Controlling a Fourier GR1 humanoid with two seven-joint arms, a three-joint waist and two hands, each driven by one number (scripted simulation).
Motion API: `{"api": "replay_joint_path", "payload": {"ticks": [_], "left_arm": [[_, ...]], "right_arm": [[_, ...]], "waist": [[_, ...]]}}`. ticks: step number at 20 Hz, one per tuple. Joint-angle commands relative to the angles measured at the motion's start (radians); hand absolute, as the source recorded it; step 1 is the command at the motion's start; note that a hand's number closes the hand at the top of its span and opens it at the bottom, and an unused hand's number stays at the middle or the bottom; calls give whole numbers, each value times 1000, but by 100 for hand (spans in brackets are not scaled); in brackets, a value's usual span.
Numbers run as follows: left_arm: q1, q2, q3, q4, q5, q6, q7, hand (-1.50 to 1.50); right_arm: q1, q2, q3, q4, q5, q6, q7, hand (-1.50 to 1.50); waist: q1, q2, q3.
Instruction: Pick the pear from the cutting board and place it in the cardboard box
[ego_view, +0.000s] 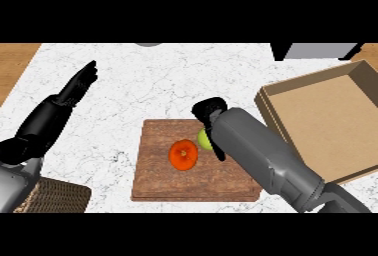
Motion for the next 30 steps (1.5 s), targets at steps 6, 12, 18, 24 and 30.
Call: {"api": "replay_joint_path", "payload": {"ticks": [6,12,18,24,30], "left_arm": [[47,-63,-15,47,-27,9,-25,0],[50,-80,-17,76,-35,-3,-48,0],[50,-17,23,40,8,10,27,0],[103,-13,28,42,6,39,19,0],[137,17,42,28,19,49,15,0]], "right_arm": [[56,5,42,23,94,-99,-204,150],[34,2,52,28,166,-191,-306,150],[217,-35,284,-420,202,-293,-737,150],[344,-243,326,-717,227,-490,-968,150],[439,-535,230,-1011,210,-654,-1156,150]], "waist": [[9,16,-25],[5,15,-26],[-66,-23,-17],[-126,-27,-19],[-159,-27,-21]]}}
